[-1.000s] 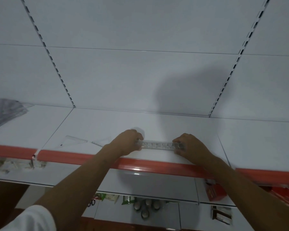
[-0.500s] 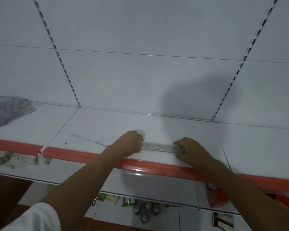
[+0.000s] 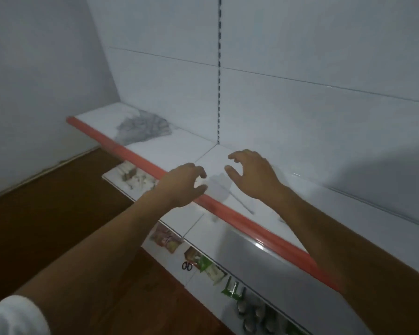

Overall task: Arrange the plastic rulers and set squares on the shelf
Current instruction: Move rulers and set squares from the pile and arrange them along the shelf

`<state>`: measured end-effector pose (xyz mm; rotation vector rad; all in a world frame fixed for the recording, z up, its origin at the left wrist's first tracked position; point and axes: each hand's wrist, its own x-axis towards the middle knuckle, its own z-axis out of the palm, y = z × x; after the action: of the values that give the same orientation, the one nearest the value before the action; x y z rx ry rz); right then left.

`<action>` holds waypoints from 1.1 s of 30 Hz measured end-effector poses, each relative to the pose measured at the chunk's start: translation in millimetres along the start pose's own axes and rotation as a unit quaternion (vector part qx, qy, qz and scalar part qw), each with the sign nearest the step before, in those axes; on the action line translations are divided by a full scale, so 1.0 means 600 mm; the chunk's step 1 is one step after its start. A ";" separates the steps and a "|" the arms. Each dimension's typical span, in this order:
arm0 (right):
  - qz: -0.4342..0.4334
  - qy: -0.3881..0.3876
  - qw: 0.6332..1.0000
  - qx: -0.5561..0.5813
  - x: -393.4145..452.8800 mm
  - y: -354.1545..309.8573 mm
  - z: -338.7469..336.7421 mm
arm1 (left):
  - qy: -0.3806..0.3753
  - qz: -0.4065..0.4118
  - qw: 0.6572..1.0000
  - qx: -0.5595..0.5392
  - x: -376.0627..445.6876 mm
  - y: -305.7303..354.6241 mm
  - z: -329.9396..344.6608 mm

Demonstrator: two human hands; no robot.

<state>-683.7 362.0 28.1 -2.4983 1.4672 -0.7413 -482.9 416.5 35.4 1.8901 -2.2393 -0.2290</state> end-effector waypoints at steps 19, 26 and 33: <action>-0.260 -0.112 0.958 0.045 0.280 -0.592 0.282 | 0.086 -0.307 0.948 0.020 -0.299 -0.510 -0.201; -0.323 -0.154 0.932 0.060 0.362 -0.712 0.403 | 0.075 -0.364 0.928 0.020 -0.305 -0.639 -0.206; -0.341 -0.170 0.920 0.087 0.515 -0.775 0.497 | 0.087 -0.400 0.912 0.026 -0.226 -0.776 -0.250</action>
<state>-54.1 301.0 44.9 -2.7979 0.3789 -0.4449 21.0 472.7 58.2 2.6321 -1.2606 -0.1050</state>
